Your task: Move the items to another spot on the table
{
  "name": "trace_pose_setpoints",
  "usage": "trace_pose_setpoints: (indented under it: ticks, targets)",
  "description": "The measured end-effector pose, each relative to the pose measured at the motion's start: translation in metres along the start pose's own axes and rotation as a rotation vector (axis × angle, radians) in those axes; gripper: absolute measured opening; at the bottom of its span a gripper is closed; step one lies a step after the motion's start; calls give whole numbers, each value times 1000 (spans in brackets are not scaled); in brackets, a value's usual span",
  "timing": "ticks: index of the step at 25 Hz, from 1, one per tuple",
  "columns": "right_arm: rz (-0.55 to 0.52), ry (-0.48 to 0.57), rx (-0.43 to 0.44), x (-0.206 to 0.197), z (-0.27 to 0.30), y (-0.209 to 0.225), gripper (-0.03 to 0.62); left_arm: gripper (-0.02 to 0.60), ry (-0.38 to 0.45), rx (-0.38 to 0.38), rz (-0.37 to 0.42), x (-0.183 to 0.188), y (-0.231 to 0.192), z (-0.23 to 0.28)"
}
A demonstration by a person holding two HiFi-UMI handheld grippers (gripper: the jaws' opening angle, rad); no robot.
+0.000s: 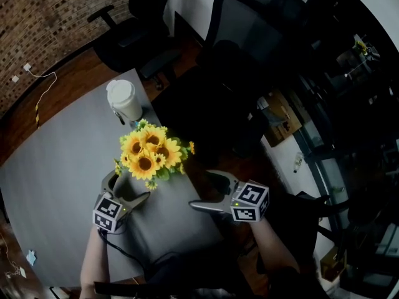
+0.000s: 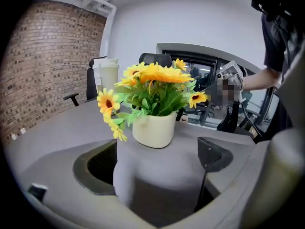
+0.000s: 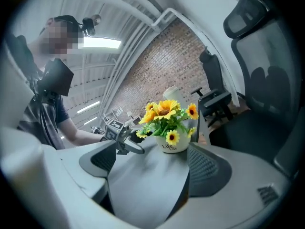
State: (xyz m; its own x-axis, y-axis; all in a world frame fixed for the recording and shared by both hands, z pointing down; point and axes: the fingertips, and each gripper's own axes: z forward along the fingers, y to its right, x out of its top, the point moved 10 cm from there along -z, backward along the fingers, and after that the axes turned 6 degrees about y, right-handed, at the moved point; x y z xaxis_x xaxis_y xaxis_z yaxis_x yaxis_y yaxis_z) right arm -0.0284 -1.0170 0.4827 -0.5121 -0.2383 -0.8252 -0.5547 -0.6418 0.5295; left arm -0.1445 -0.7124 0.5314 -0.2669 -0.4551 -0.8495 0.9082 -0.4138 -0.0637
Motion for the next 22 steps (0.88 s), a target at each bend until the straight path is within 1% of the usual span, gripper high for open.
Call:
trace_pose_setpoints:
  ticks: [4,6,7,8,11,12,13,14,15,16,17,18,19,20,21,22]
  targets:
    - [40,82,40,12,-7,4,471,523,40,36,-27,11,12,-13]
    - [34,89,56,17,-10,5,471,521,55,46,-27,19,20,-18]
    - [26,91,64,20,-12,5,471,493,65,48,-33,24,23,-22]
    - [18,92,73,23,-14,5,471,478,75,48,-43,29,27,-26]
    - [-9,88,107,28,-15,5,471,476,105,47,-76,40,38,-38]
    - [-18,85,120,30,-15,5,471,459,116,51,-85,44,41,-41]
    - [-25,83,134,32,-13,6,472,432,130,61,-92,49,43,-43]
    - [-31,82,148,34,-11,6,471,387,146,78,-99,54,45,-46]
    - [-40,82,162,37,-9,5,471,308,166,98,-109,58,46,-48]
    - [-50,80,178,40,-6,3,471,244,186,119,-123,61,48,-51]
    - [-61,77,194,43,-3,0,471,219,204,138,-141,64,48,-54]
    - [-72,72,211,45,-1,-2,471,216,216,160,-160,65,48,-58]
    - [-83,68,228,48,2,-4,471,180,221,189,-176,67,48,-62]
    - [-93,66,243,51,5,-6,471,118,223,225,-188,68,46,-66]
    - [-101,65,259,54,8,-8,471,28,227,259,-196,71,45,-71]
    - [-108,67,275,57,10,-11,471,26,236,284,-206,75,44,-76]
